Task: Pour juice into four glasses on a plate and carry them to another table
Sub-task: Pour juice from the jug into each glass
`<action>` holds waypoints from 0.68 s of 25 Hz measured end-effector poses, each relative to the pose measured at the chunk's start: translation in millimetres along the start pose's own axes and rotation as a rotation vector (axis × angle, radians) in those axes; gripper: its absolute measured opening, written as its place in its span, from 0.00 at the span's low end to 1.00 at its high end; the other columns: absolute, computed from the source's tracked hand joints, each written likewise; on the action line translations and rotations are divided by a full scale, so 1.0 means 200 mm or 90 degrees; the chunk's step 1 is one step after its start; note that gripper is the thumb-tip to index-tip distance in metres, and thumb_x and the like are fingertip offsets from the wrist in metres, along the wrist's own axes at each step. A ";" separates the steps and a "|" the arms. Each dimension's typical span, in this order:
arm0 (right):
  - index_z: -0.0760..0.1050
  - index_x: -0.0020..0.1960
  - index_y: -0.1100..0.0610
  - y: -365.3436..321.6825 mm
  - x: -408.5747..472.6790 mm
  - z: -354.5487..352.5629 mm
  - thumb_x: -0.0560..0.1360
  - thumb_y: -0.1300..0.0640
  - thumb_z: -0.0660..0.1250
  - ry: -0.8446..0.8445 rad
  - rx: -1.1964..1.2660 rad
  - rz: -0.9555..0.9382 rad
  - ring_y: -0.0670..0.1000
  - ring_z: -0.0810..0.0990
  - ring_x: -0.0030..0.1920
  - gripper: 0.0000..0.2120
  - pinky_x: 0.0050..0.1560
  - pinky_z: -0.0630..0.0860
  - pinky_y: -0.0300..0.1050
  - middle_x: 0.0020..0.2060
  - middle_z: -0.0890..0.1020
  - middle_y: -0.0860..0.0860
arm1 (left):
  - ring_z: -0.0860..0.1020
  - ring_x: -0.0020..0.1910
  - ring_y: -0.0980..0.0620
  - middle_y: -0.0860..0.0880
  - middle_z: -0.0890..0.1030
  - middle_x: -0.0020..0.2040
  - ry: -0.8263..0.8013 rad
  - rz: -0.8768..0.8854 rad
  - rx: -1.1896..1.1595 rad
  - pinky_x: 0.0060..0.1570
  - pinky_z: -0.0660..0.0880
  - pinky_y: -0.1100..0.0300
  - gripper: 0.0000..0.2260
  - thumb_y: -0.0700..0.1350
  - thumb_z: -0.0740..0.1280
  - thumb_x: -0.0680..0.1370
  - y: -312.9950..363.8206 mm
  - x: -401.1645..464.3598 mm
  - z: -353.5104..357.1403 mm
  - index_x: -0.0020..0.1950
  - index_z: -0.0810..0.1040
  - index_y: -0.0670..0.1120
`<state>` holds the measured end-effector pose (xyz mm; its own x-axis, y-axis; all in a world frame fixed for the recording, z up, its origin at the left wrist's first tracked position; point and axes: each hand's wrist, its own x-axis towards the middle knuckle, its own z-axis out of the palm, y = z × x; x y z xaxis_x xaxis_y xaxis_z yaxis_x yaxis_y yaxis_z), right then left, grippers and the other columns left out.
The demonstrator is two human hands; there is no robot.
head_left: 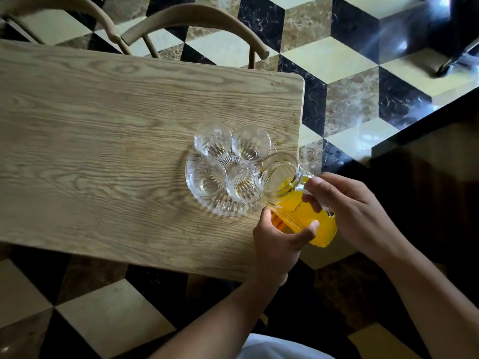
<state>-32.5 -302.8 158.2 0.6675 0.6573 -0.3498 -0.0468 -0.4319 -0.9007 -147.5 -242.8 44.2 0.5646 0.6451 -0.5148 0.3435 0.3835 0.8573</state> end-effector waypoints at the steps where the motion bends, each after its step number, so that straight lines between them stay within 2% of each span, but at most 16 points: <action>1: 0.81 0.41 0.59 0.00 0.00 0.00 0.83 0.52 0.63 -0.003 -0.006 0.002 0.43 0.74 0.34 0.17 0.37 0.69 0.35 0.31 0.77 0.47 | 0.87 0.39 0.50 0.49 0.88 0.43 0.000 0.003 -0.006 0.42 0.86 0.51 0.24 0.46 0.85 0.62 0.00 0.00 0.00 0.52 0.80 0.47; 4: 0.81 0.39 0.60 -0.01 0.01 0.00 0.82 0.53 0.64 0.005 -0.011 0.005 0.43 0.74 0.33 0.17 0.36 0.69 0.37 0.30 0.78 0.49 | 0.88 0.42 0.47 0.48 0.89 0.46 -0.014 -0.008 -0.039 0.45 0.86 0.49 0.25 0.44 0.86 0.62 -0.01 0.01 -0.01 0.55 0.81 0.46; 8: 0.79 0.35 0.56 -0.02 0.04 0.04 0.82 0.53 0.66 0.044 -0.034 0.002 0.43 0.73 0.30 0.18 0.33 0.68 0.36 0.28 0.78 0.49 | 0.88 0.46 0.43 0.46 0.88 0.49 -0.047 -0.035 -0.084 0.50 0.85 0.40 0.27 0.46 0.85 0.61 -0.03 0.03 -0.01 0.57 0.81 0.47; 11: 0.78 0.33 0.51 -0.02 0.06 0.09 0.82 0.51 0.66 0.061 -0.074 0.002 0.46 0.74 0.30 0.19 0.34 0.70 0.44 0.28 0.78 0.49 | 0.87 0.52 0.38 0.43 0.88 0.53 -0.074 -0.054 -0.158 0.56 0.82 0.35 0.28 0.44 0.85 0.62 -0.05 0.04 0.00 0.60 0.80 0.47; 17: 0.79 0.36 0.51 0.01 0.09 0.09 0.82 0.50 0.66 0.050 -0.102 0.021 0.48 0.72 0.29 0.17 0.35 0.69 0.49 0.31 0.79 0.60 | 0.87 0.54 0.40 0.41 0.87 0.55 -0.062 -0.068 -0.224 0.56 0.83 0.44 0.32 0.43 0.84 0.61 -0.09 0.04 0.05 0.62 0.79 0.42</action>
<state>-34.3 -281.4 146.0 0.7236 0.5939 -0.3517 0.0449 -0.5490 -0.8346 -142.1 -251.6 23.9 0.6142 0.5291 -0.5855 0.1358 0.6599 0.7389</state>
